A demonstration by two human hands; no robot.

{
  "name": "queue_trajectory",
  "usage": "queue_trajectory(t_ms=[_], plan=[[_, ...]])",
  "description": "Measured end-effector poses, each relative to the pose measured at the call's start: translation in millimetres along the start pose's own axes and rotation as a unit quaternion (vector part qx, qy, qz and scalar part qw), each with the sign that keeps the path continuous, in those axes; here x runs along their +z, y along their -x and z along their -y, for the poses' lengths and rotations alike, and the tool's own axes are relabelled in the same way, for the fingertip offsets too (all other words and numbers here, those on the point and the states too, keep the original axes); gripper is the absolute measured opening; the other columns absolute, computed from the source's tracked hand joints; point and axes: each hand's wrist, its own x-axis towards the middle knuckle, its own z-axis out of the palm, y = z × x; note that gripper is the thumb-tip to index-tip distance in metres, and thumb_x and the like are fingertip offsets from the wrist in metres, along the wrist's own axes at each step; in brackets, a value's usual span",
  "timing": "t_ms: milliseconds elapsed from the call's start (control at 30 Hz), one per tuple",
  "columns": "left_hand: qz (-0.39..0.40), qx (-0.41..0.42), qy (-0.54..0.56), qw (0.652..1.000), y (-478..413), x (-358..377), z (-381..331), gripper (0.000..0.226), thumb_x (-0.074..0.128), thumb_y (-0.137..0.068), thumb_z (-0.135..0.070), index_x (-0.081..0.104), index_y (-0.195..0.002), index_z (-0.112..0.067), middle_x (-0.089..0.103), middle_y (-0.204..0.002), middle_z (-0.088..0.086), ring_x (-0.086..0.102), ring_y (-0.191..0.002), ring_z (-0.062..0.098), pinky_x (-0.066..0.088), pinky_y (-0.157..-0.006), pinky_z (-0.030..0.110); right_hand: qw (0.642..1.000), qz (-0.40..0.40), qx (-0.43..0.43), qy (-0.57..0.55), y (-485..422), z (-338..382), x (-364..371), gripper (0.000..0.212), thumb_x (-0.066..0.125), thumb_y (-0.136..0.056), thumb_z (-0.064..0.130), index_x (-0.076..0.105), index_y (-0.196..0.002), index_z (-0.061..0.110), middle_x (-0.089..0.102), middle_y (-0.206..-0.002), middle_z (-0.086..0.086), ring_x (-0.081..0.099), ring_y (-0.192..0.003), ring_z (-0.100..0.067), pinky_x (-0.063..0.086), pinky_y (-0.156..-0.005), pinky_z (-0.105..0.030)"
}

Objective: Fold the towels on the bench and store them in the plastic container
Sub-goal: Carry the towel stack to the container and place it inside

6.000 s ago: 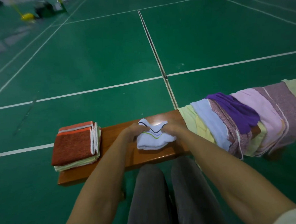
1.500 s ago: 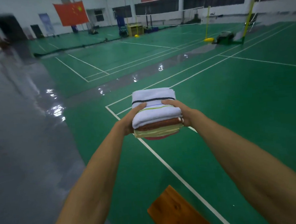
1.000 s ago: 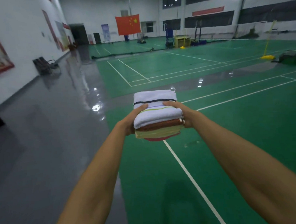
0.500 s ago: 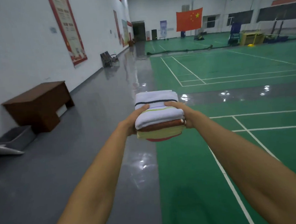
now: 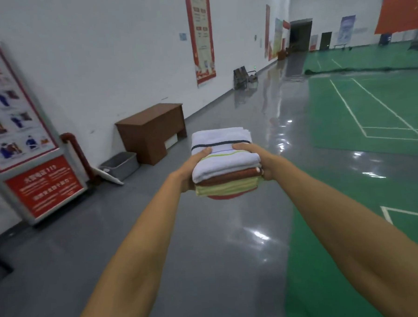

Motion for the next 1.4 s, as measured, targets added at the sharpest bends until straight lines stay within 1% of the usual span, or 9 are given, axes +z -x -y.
queue_trajectory(t_ms=[33,100,200,333,467,900,1033,1200,1400], plan=[[-0.017,0.006,0.011,1.0,-9.2,-14.5,-6.5,0.066,0.058,-0.091,-0.067,0.066,-0.129,-0.014,0.074,-0.117,0.014,0.073,-0.097,0.026,0.057,-0.084,0.035,1.0,0.017,0.0,0.002,-23.5,10.7,4.8,0.056,0.07,-0.082,0.058,0.075,-0.116,0.013,0.076,-0.103,-0.015,0.073,-0.083,-0.031,0.059,-0.07,-0.033],[-0.056,0.019,0.027,0.998,-29.8,-48.8,-15.2,0.063,0.06,-0.091,-0.064,0.066,-0.127,-0.013,0.075,-0.115,0.014,0.073,-0.097,0.025,0.056,-0.085,0.035,0.999,0.049,-0.005,0.021,-72.4,31.4,18.1,0.065,0.076,-0.075,0.061,0.073,-0.121,0.015,0.073,-0.116,-0.017,0.071,-0.105,-0.036,0.058,-0.091,-0.045],[-0.112,0.03,0.036,0.993,-60.7,-108.2,-22.2,0.064,0.062,-0.089,-0.065,0.066,-0.128,-0.015,0.076,-0.113,0.011,0.071,-0.104,0.025,0.056,-0.089,0.035,0.994,0.094,-0.012,0.051,-149.1,54.7,46.1,0.075,0.082,-0.066,0.062,0.071,-0.126,0.017,0.068,-0.127,-0.02,0.061,-0.124,-0.042,0.044,-0.109,-0.058],[-0.174,0.032,0.035,0.984,-105.1,-199.3,-24.4,0.068,0.068,-0.083,-0.067,0.066,-0.129,-0.017,0.074,-0.117,0.011,0.067,-0.117,0.028,0.05,-0.107,0.041,0.987,0.153,-0.009,0.057,-248.5,73.4,94.2,0.063,0.075,-0.079,0.056,0.071,-0.126,0.014,0.068,-0.125,-0.022,0.061,-0.123,-0.042,0.046,-0.108,-0.057],[-0.204,0.028,0.036,0.978,-152.8,-297.2,-31.1,0.072,0.07,-0.078,-0.071,0.066,-0.13,-0.02,0.075,-0.116,0.008,0.069,-0.114,0.025,0.054,-0.098,0.037,0.979,0.194,-0.001,0.066,-355.9,95.4,145.4,0.067,0.075,-0.079,0.057,0.068,-0.13,0.013,0.068,-0.127,-0.021,0.061,-0.123,-0.042,0.045,-0.109,-0.058],[-0.248,0.015,0.072,0.966,-296.5,-579.8,-107.9,0.073,0.073,-0.079,-0.067,0.063,-0.129,-0.015,0.075,-0.116,0.011,0.068,-0.114,0.027,0.052,-0.104,0.041,0.966,0.254,0.014,0.046,-648.7,203.3,289.8,0.063,0.072,-0.085,0.055,0.065,-0.133,0.014,0.068,-0.127,-0.02,0.062,-0.122,-0.041,0.046,-0.108,-0.057],[-0.26,0.023,0.089,0.961,-350.4,-646.4,-123.2,0.065,0.069,-0.085,-0.062,0.063,-0.129,-0.014,0.075,-0.114,0.011,0.07,-0.107,0.025,0.056,-0.086,0.035,0.962,0.27,0.017,0.045,-737.4,225.5,315.9,0.059,0.069,-0.088,0.054,0.066,-0.131,0.013,0.069,-0.126,-0.019,0.063,-0.121,-0.04,0.047,-0.108,-0.055],[-0.284,0.032,0.096,0.953,-432.8,-737.8,-136.6,0.063,0.068,-0.088,-0.059,0.061,-0.13,-0.012,0.074,-0.115,0.013,0.071,-0.101,0.024,0.056,-0.077,0.031,0.961,0.268,0.013,0.066,-863.5,251.1,346.4,0.07,0.077,-0.079,0.056,0.065,-0.132,0.013,0.069,-0.126,-0.019,0.063,-0.121,-0.04,0.045,-0.109,-0.057],[-0.312,0.05,0.096,0.944,-531.8,-857.4,-177.2,0.061,0.061,-0.095,-0.054,0.057,-0.136,-0.009,0.07,-0.123,0.016,0.068,-0.105,0.025,0.056,-0.086,0.032,0.958,0.27,0.028,0.092,-1018.4,310.6,387.2,0.072,0.078,-0.073,0.061,0.07,-0.126,0.014,0.072,-0.12,-0.017,0.065,-0.119,-0.039,0.049,-0.106,-0.054]])
